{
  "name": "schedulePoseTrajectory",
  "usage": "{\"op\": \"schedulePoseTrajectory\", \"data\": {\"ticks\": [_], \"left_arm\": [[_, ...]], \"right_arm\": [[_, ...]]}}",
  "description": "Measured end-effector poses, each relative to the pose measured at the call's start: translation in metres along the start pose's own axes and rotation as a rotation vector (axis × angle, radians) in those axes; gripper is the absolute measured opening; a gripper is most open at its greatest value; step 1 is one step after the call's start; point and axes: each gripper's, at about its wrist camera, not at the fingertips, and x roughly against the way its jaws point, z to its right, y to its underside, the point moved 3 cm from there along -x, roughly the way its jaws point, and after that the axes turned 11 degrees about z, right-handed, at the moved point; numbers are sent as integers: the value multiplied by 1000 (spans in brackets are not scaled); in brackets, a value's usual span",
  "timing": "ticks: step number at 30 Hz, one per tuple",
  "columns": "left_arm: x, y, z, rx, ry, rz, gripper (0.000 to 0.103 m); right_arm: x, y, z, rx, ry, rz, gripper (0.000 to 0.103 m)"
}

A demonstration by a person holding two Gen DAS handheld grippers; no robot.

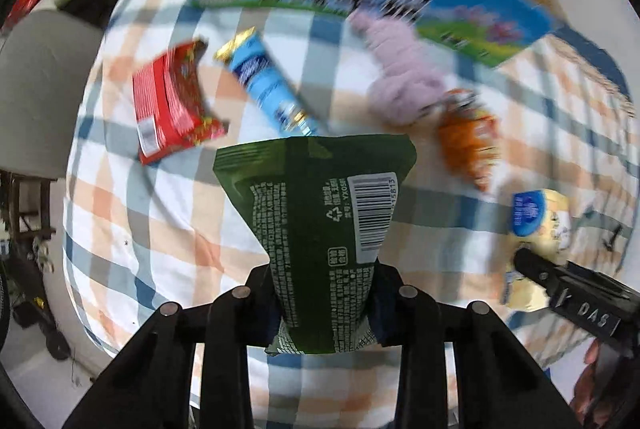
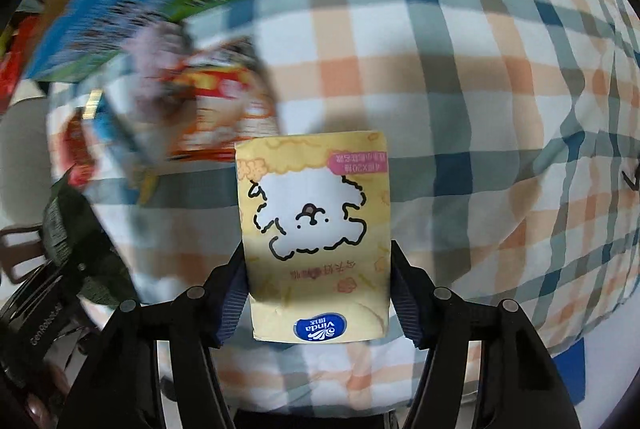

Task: Organize soft objects
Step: 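Carry both packs into the cardboard box and open both tools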

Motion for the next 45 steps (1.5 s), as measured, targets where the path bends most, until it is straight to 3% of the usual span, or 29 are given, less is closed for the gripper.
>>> {"op": "schedulePoseTrajectory", "data": {"ticks": [3, 9, 12, 16, 19, 27, 33, 45], "left_arm": [[36, -10, 12, -28, 30, 52, 30], [100, -87, 6, -121, 76, 147, 30], [99, -141, -9, -154, 96, 173, 30], [99, -189, -23, -197, 101, 213, 30], [92, -226, -28, -218, 107, 213, 30], [30, -311, -41, -223, 139, 117, 30], [-28, -348, -27, -217, 199, -6, 30], [-107, -383, -9, -231, 275, -157, 31]], "right_arm": [[43, -6, 0, 13, -61, 42, 66], [125, -28, -41, 32, -164, 158, 66], [131, -52, -74, 47, -165, 212, 65], [141, -92, -101, 64, -125, 288, 66], [132, -128, -137, 57, -102, 316, 66], [77, -224, -161, 15, -70, 307, 65], [12, -283, -161, 22, -3, 254, 65], [-59, -340, -167, 105, 55, 181, 66]]}}
